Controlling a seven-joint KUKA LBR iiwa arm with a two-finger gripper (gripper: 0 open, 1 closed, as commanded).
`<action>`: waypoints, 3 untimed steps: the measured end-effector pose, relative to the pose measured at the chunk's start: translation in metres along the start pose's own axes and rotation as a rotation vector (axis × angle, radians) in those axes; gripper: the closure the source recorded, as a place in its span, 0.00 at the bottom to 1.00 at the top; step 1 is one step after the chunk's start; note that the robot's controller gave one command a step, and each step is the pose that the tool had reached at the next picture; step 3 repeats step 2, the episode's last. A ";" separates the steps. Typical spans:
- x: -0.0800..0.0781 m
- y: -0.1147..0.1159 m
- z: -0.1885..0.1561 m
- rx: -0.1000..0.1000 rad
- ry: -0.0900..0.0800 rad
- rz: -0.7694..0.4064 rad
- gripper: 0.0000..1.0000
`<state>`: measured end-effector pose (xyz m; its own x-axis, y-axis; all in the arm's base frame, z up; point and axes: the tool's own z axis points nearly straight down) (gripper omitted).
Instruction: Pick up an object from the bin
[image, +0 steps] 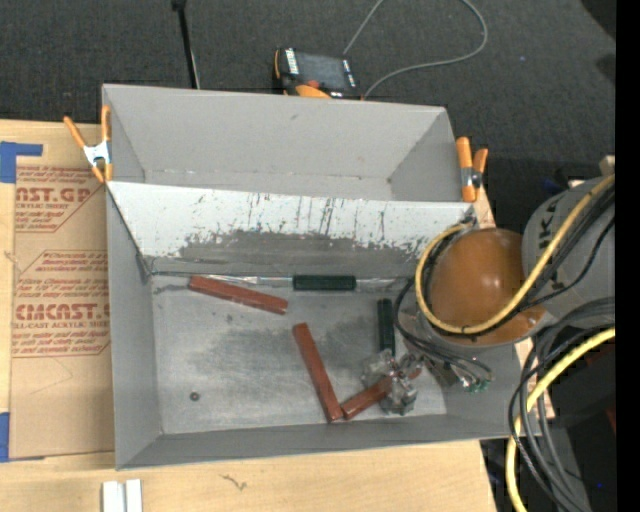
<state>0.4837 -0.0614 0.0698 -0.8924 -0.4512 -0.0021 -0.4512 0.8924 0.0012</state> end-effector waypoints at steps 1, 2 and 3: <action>-0.023 0.002 -0.120 0.005 -0.007 0.015 1.00; -0.044 0.005 -0.173 0.005 -0.006 0.006 1.00; -0.044 0.005 -0.173 0.005 -0.006 0.006 1.00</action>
Offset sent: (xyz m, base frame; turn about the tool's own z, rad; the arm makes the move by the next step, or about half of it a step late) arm 0.0172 0.0101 0.1154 0.0155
